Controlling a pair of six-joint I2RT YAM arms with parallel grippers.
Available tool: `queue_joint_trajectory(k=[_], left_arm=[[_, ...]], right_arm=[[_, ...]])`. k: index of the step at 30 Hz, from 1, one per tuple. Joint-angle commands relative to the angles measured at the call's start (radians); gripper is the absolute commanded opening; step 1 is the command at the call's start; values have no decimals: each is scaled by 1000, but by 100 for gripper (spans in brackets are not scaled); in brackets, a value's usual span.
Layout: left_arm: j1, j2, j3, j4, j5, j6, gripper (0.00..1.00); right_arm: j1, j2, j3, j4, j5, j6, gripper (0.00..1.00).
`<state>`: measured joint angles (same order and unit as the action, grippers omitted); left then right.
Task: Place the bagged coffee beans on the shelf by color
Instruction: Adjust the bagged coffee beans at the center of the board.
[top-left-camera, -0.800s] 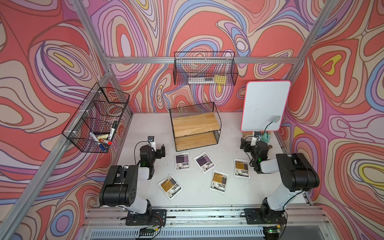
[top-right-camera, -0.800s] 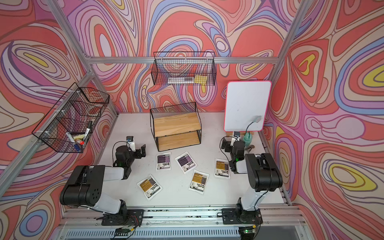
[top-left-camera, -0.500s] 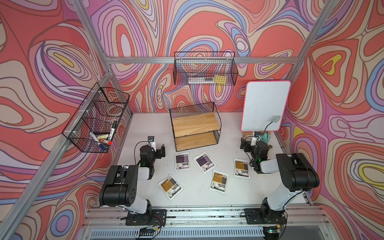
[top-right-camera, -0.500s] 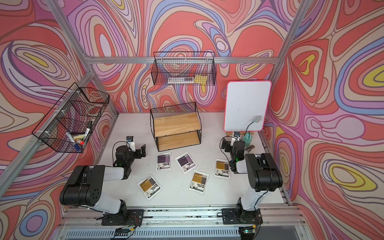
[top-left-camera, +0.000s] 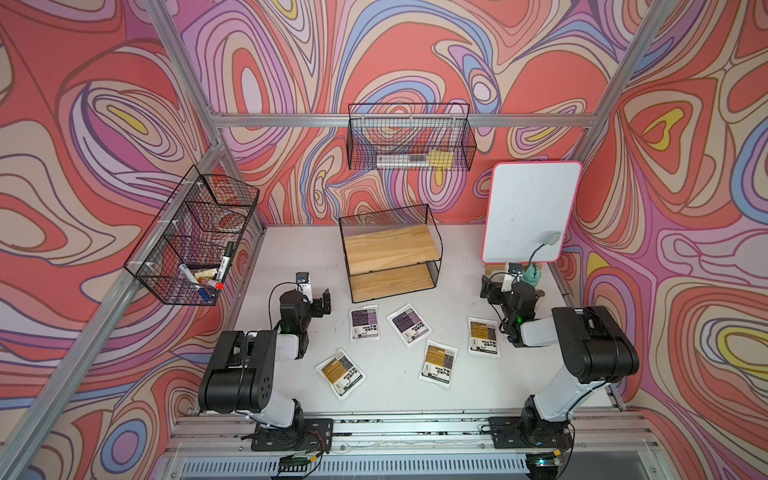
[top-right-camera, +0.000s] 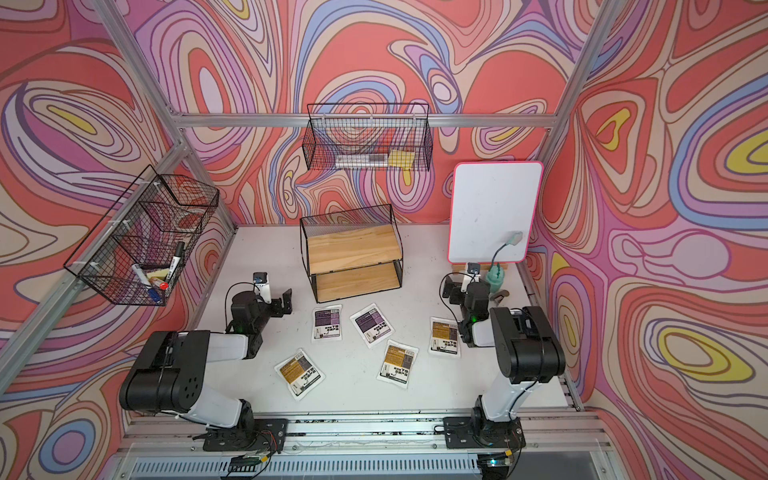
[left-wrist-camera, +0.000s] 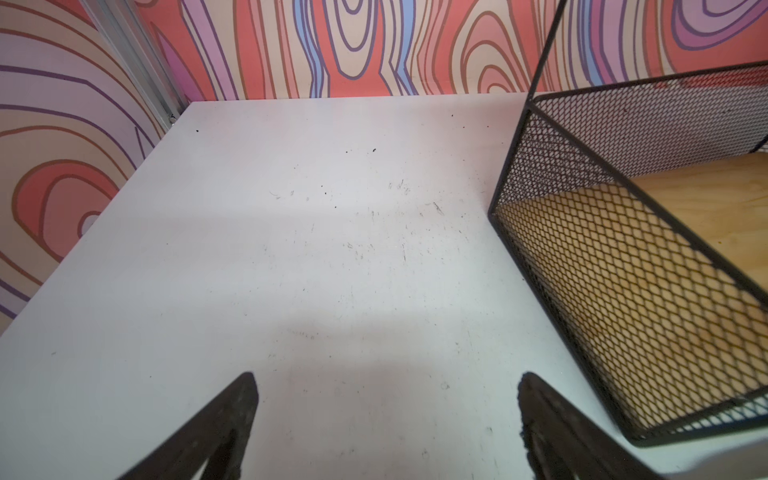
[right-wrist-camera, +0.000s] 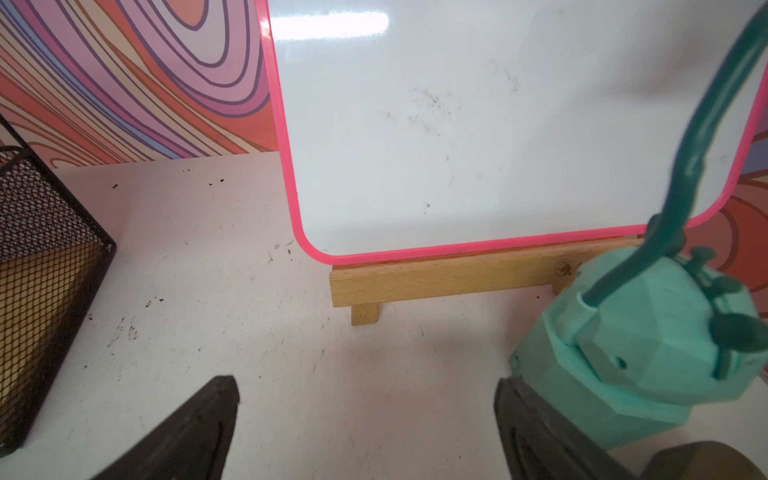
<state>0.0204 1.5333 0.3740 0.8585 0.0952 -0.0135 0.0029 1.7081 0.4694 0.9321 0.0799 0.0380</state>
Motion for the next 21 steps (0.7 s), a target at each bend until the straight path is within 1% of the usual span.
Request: queue_joint_trajectory(k=[1,4,6,7,9,12,14,15,17,19,21], left_arm=[[4,-22,-8,21,60,24,99],[5,-95,-23,-14,0,-1,99],[3,-149,-23,-59,-31,-11,99],[3,-180,-19,-92,-47,-17,99],[3,-241,2,-178,-84,-35,99],[3,-329,61,-349,-123,-109,99],[3,-386,123,-508,-140,-189,99],[3,-402,158,-580,-141,-227,99],[3,-428,226,-729,-108,-309,99],[1,-445,269,-840,-52,-366,99],[-5,-462,288,-908,1,-434,99]], right_arm=[[-4,-24,-10,28,5,1,98],[-4,-92,-37,18,52,11,98],[-3,-162,-46,-29,61,18,98],[-3,-205,-42,-85,66,32,98],[-4,-282,0,-257,88,99,98],[-4,-379,139,-654,82,245,98],[-4,-402,237,-888,88,410,98],[-3,-405,277,-984,72,458,98],[-3,-412,327,-1092,-39,475,98],[-3,-445,315,-1112,-161,510,98],[-3,-504,273,-1086,-285,554,98]])
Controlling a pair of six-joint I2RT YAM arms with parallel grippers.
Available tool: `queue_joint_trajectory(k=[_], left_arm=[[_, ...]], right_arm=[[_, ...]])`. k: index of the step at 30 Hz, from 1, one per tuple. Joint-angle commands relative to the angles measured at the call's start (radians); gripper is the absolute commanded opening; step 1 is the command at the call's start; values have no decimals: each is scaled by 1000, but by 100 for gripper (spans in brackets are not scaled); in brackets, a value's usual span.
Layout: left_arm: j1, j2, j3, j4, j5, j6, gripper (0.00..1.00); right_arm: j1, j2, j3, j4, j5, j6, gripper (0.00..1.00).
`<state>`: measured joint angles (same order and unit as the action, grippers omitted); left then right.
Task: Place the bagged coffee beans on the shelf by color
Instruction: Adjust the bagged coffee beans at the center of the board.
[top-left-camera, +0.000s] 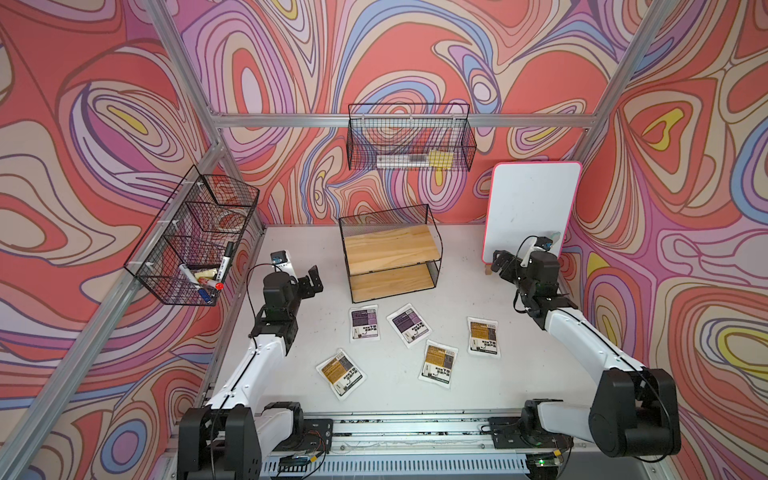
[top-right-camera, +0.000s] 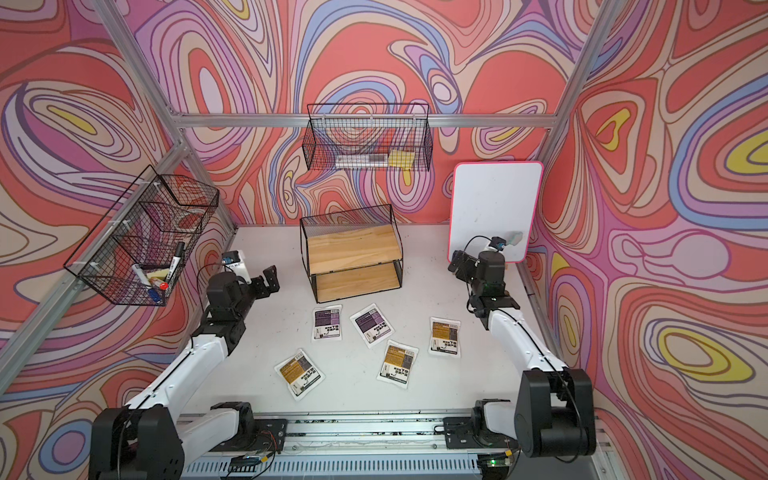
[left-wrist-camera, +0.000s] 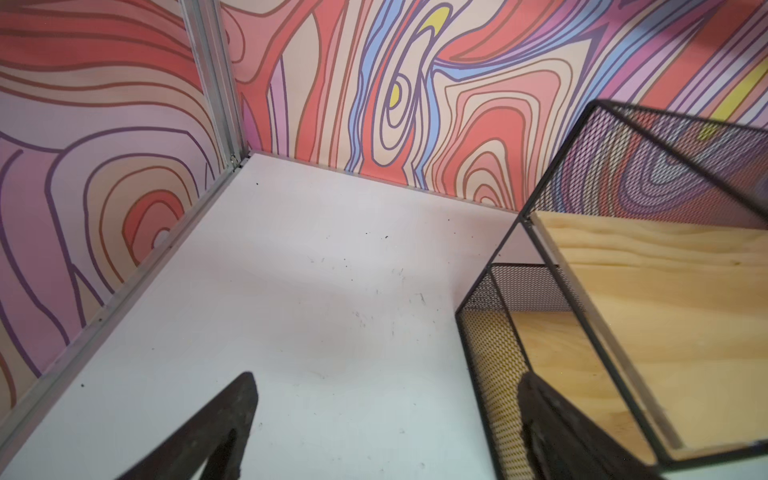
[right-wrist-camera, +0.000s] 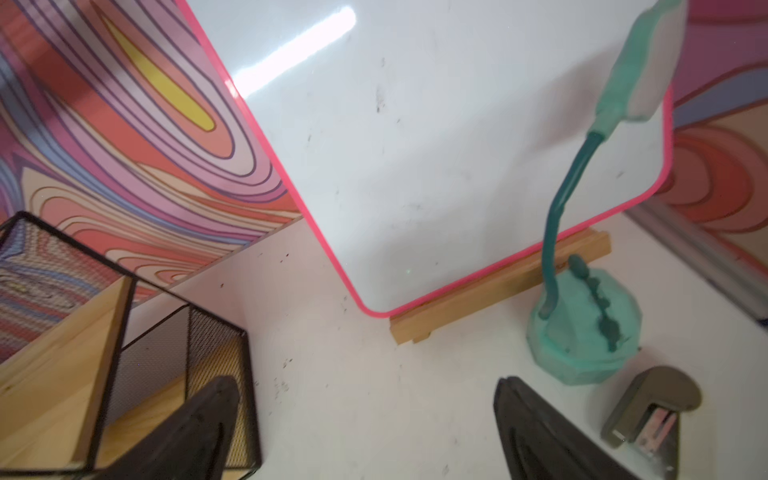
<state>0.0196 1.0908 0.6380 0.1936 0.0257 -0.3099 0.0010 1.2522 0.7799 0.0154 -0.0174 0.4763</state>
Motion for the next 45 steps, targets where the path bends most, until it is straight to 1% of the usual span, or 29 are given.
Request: queue_joint_trajectory(k=[1,4,6,9,12,16,19,23,27,31,35,45], left_arm=[[-17,-32,31,-276,86,-154,99],[-76,-65,55,-382,79,-174,99],[-129,-80,68,-442,65,-174,99],[-208,-90,81,-533,55,-191,99],[-287,-97,75,-580,55,-225,99],[-410,-104,56,-623,24,-252,99],[-498,-99,38,-636,9,-285,99],[-593,-78,10,-609,-22,-332,99],[-680,-21,19,-577,-56,-335,99],[-735,49,50,-573,-59,-328,99],[-774,92,59,-570,-51,-329,99],[-821,98,39,-585,-40,-343,99]], right_arm=[[-2,-78,-54,-167,-237,147,98],[8,-133,-69,-220,-359,199,98],[36,-152,-62,-298,-400,196,98],[110,-167,-51,-427,-428,173,98],[191,-182,-72,-497,-441,184,98],[280,-212,-134,-531,-458,235,98],[318,-248,-174,-544,-480,268,98],[348,-295,-210,-588,-520,280,98],[356,-308,-249,-613,-551,274,98],[358,-277,-273,-579,-580,275,98],[372,-208,-279,-517,-603,280,98],[447,-6,-245,-366,-611,304,98]])
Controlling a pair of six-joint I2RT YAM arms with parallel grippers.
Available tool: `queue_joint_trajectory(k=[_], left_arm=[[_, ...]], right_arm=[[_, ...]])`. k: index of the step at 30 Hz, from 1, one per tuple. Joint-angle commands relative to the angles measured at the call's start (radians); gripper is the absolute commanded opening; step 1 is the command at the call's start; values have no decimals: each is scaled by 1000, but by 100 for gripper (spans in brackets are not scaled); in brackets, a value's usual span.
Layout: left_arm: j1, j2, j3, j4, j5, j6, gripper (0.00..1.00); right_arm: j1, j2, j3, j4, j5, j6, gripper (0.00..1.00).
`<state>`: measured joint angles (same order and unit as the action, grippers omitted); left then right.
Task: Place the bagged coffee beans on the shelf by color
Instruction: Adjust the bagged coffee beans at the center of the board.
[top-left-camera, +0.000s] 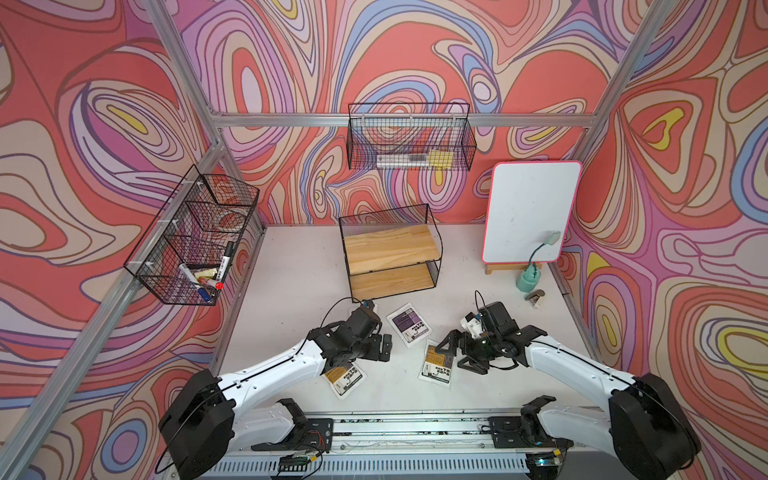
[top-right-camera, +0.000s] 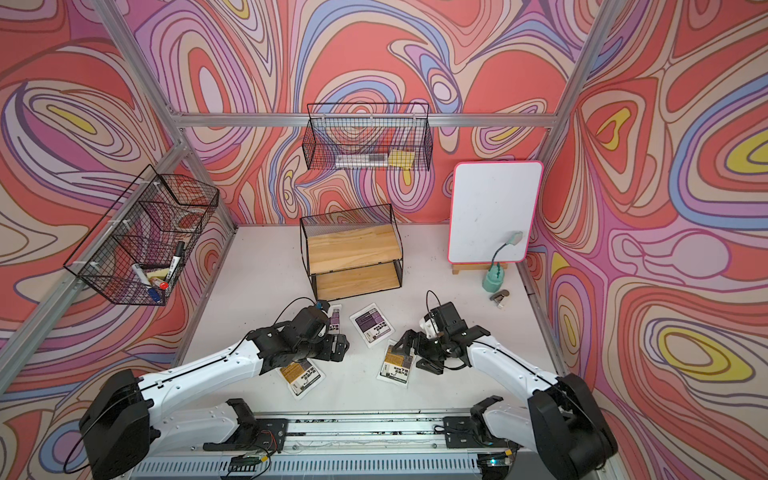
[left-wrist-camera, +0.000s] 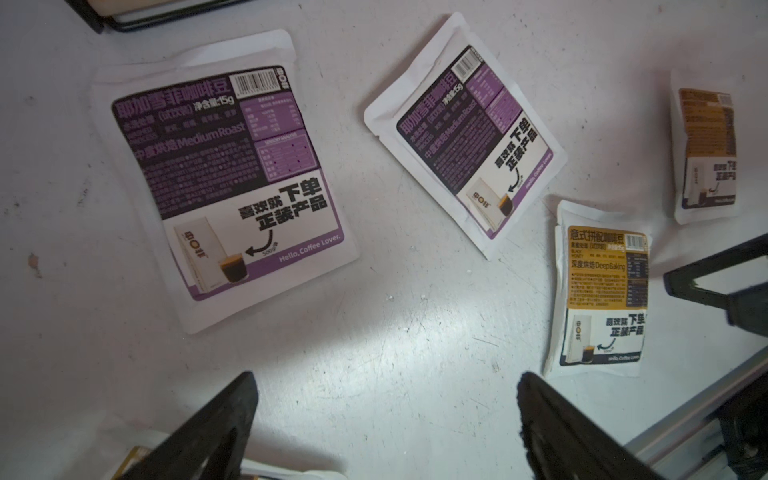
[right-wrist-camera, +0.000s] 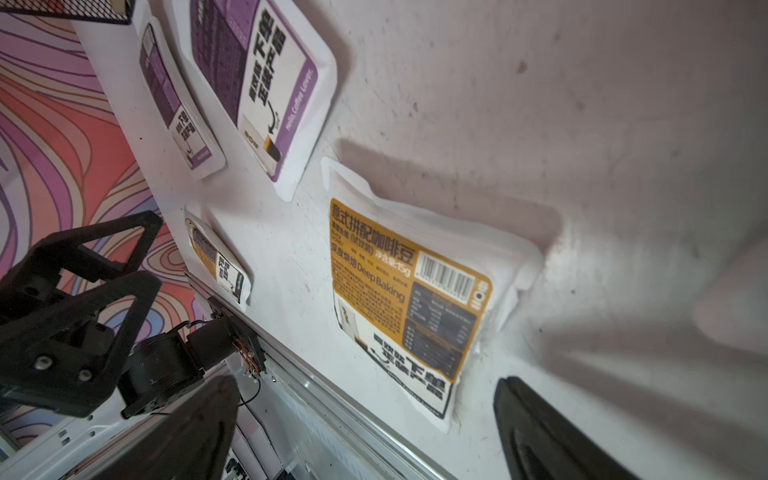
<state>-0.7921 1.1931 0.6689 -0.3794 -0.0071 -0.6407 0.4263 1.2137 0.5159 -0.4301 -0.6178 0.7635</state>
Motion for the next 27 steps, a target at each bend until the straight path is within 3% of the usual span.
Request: queue_joint_trajectory(k=[1,14,19,27], left_arm=[[-10,-8,5,-13,-8,-14,99],[-20,-24,-20,-29,-17,-37,99],[-28,-10,-6,-47,-31,-39,99],[-82,96,51,-57,-83,-12,99]], right_arm=[[27,52,23,97,-8,22,98],[129,351,278,251,-1,44,98],[129,261,284,158,61,16,98],[129,41,111,66,102,81,98]])
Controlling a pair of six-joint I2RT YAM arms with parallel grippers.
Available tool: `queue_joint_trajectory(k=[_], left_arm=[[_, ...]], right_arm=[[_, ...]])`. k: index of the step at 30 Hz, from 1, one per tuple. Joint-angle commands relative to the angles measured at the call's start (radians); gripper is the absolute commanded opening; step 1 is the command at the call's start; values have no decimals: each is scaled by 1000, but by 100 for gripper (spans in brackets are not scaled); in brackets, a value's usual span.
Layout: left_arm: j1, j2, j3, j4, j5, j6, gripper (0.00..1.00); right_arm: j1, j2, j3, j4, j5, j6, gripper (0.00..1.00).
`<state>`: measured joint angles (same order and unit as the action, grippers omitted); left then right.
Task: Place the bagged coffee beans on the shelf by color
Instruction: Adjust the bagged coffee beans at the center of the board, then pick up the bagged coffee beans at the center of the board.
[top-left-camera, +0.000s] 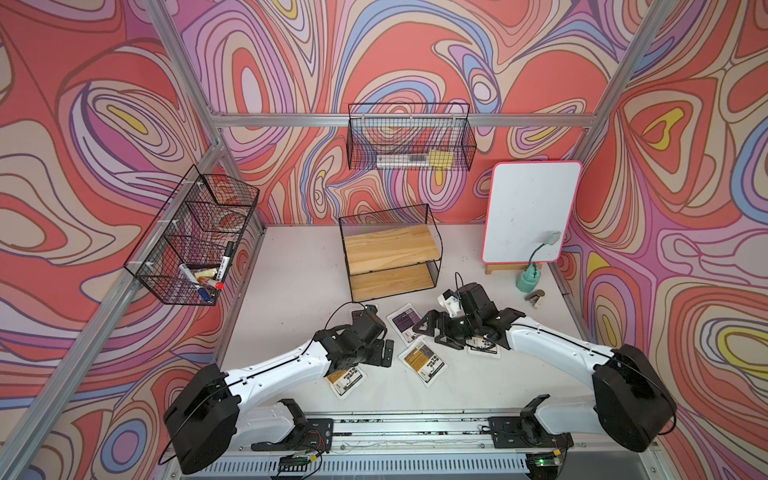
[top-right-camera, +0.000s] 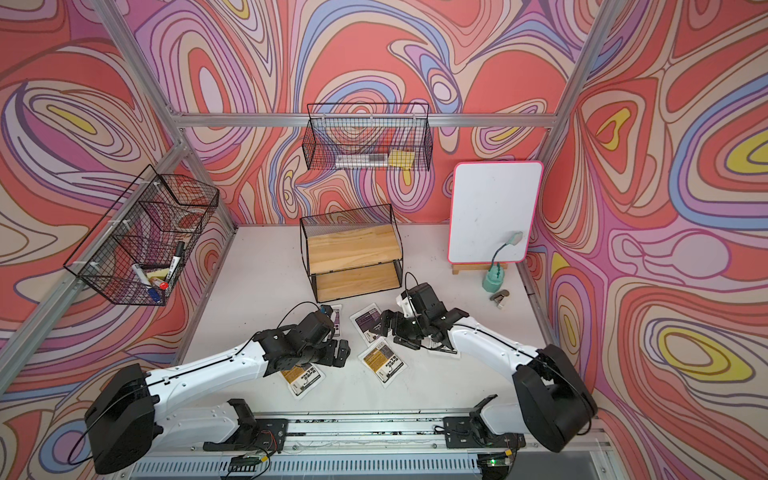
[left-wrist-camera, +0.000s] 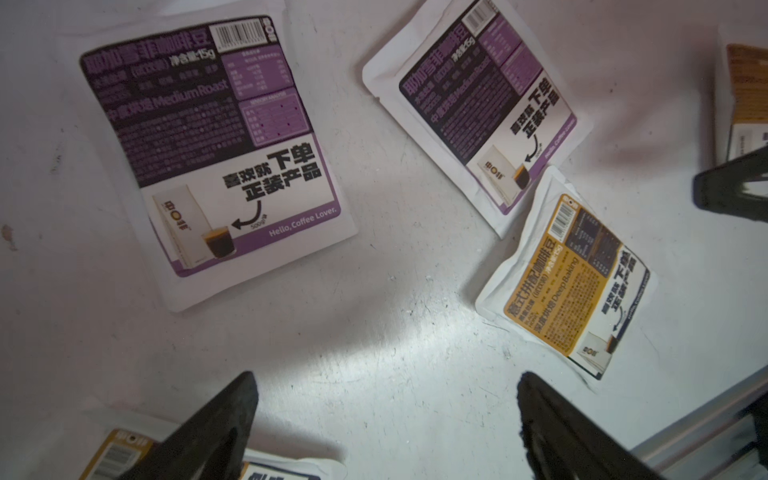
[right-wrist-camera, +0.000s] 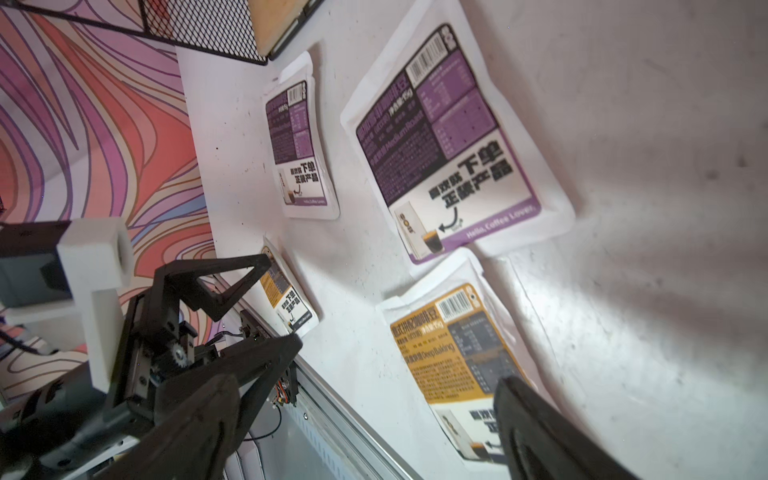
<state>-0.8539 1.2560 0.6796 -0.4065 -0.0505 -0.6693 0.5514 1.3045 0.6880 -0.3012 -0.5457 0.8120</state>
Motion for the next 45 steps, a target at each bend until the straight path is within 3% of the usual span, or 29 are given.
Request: queue_joint_trajectory(k=[1,6,12,32,45], left_arm=[[-31,50,52,-33,-49,22,99],[-72,122,94,-25,-74,51,99],[-99,196,147,-26,-81,92,99],[-131,401,263,-111,-166,137,99],[-137,427,256,-108,-175,146,99]], right_arm=[[4,-82,-89,-66,31,50,98],[4,-191,-183,-96,30,99,98],[5,-215,-229,-91,6,113,98],[4,-137,-274,-17,12,105,98],[4,-5,-273,137,-14,109,94]])
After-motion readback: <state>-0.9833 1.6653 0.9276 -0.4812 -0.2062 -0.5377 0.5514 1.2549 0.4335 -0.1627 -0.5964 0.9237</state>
